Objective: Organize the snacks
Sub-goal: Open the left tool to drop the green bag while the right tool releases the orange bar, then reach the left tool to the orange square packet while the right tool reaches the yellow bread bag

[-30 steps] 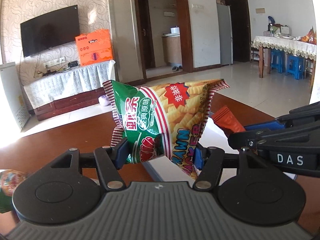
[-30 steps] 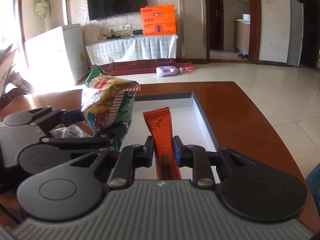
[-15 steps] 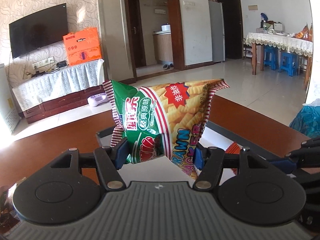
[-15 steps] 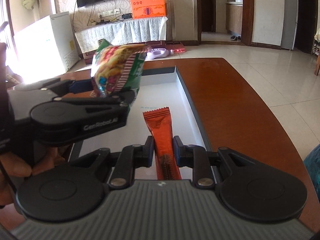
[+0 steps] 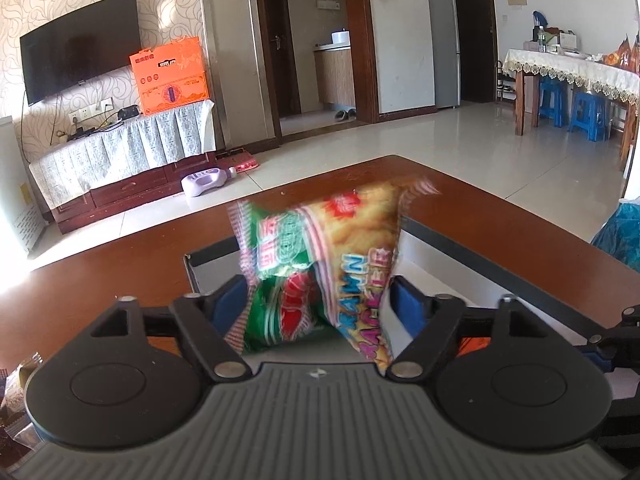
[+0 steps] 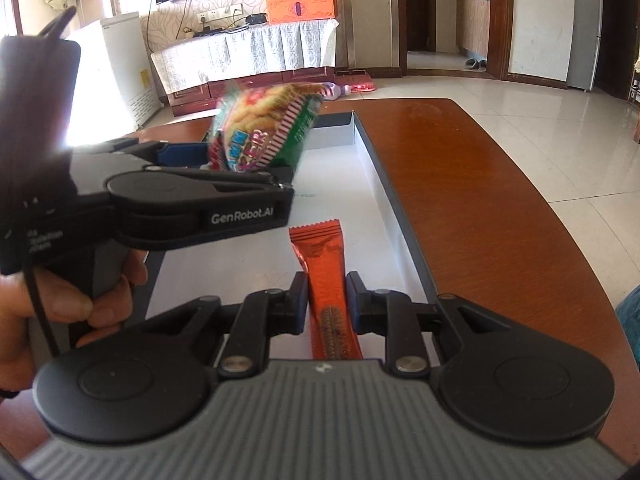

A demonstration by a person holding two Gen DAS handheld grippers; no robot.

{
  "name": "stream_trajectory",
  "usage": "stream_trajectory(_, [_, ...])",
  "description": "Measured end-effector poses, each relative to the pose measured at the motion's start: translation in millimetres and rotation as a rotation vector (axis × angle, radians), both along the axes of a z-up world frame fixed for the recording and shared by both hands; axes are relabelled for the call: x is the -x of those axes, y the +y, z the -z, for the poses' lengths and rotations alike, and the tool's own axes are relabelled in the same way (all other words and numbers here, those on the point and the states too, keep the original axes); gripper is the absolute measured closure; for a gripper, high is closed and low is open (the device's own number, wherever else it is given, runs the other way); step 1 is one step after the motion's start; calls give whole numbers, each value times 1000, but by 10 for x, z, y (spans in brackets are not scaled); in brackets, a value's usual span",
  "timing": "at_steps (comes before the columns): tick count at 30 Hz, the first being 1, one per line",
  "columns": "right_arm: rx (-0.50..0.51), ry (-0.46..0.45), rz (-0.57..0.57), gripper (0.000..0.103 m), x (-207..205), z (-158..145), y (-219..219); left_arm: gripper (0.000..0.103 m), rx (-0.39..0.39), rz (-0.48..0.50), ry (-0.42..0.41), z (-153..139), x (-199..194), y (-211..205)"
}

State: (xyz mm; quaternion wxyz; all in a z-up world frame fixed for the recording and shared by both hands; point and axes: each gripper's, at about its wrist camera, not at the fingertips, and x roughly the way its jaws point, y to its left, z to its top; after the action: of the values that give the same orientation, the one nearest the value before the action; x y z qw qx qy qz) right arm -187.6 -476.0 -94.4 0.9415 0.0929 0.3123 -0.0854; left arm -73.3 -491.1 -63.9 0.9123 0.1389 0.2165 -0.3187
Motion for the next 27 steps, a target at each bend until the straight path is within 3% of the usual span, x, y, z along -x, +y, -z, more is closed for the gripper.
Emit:
stream_trajectory(9, [20,35,0,77,-95,57,58,6,30,24,-41,-55,242,174])
stream_trajectory(12, [43,32,2,65,-90,37,111,6,41,13,-55,-78,350,300])
stream_trajectory(19, [91,-9,-28,40,49,-77,317,6,57,-52,-97,-277,655,835])
stream_trajectory(23, [76,-51,-14,38,190,-170,397,6,98,-115,-73,-391,866,1278])
stream_trajectory(27, [44,-100,2,38,337,-259,508,6,84,-178,-76,-445,1110,1731])
